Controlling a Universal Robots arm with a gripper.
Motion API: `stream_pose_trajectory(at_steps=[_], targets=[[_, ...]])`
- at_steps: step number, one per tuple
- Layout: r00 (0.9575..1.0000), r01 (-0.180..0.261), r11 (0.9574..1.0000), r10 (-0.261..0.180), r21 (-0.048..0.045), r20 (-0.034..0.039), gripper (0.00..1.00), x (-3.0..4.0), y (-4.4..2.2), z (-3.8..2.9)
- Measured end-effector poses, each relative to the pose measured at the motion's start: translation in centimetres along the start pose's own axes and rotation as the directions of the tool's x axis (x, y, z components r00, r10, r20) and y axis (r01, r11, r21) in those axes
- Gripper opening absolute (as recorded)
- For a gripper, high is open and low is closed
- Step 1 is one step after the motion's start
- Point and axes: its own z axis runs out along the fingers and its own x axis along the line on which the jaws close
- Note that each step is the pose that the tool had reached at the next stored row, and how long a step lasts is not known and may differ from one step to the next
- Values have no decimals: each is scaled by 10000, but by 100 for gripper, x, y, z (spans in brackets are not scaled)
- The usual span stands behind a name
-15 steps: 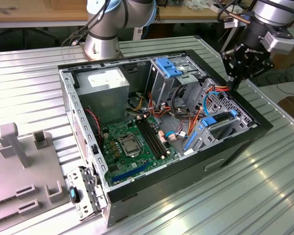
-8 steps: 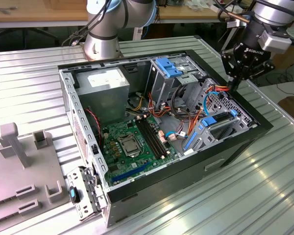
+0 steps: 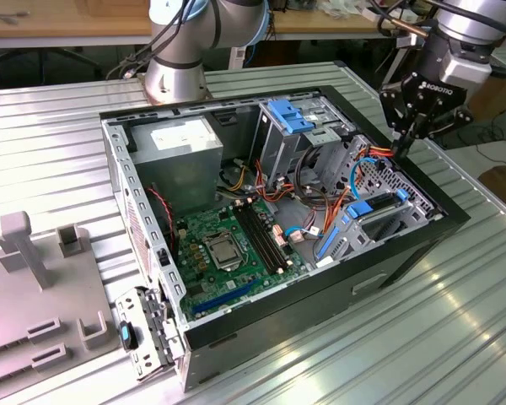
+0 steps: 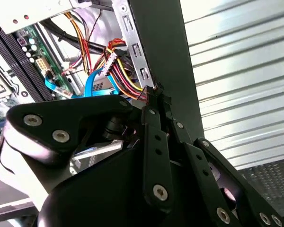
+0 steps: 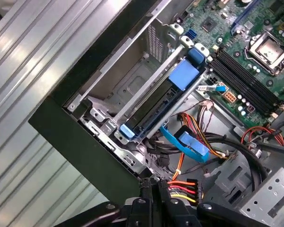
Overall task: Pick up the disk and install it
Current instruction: 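Insert the first disk wire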
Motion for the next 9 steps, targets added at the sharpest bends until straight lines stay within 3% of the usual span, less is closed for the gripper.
stream_pose_trajectory(at_steps=[3,5,9], targets=[[9960,-895,9960,895,-73,-3,17,0,0,1],[9932,-1166,9931,1166,-93,-3,17,0,0,2],[9817,-1902,9816,1903,-150,-7,17,0,0,2]])
